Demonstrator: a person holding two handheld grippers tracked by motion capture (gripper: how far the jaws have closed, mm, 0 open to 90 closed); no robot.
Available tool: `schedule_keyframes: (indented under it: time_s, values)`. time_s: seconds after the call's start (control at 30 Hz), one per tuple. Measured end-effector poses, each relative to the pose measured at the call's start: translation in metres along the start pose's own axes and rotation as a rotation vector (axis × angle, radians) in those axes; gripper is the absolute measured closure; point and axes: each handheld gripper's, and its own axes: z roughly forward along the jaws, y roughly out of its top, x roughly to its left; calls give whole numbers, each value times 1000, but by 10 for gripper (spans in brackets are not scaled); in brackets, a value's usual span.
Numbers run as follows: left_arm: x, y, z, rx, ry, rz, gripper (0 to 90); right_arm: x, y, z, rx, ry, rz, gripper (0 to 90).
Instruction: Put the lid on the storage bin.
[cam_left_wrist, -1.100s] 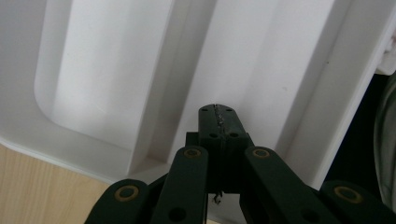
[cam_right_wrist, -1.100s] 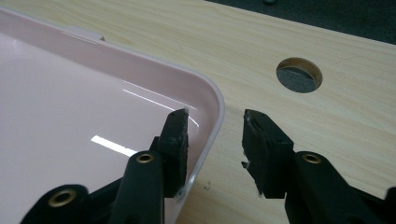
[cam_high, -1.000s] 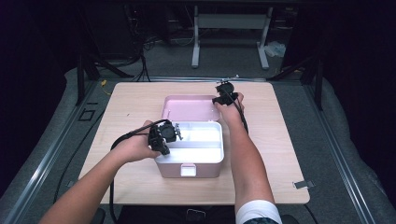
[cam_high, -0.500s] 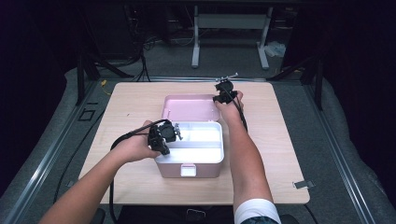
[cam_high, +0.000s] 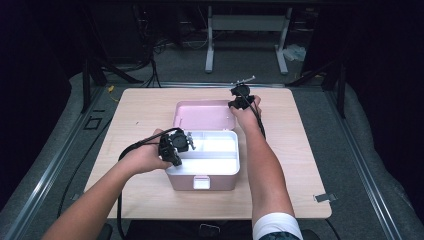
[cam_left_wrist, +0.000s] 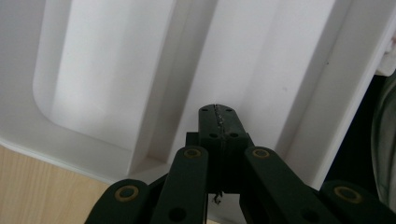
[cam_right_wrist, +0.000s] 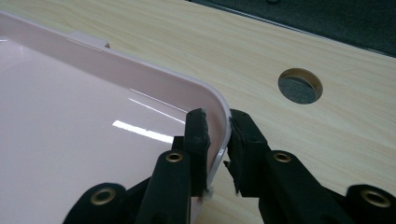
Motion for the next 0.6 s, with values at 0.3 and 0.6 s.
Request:
schedule_keyframes:
  time_s: [0.3,0.6]
  values:
    - [1,0,0,-1,-8,-4,900,0,1,-4,-11,-12,-7,784]
    - [1,1,0,0,-9,-5,900,0,9,-16,-32,-6,-18,793]
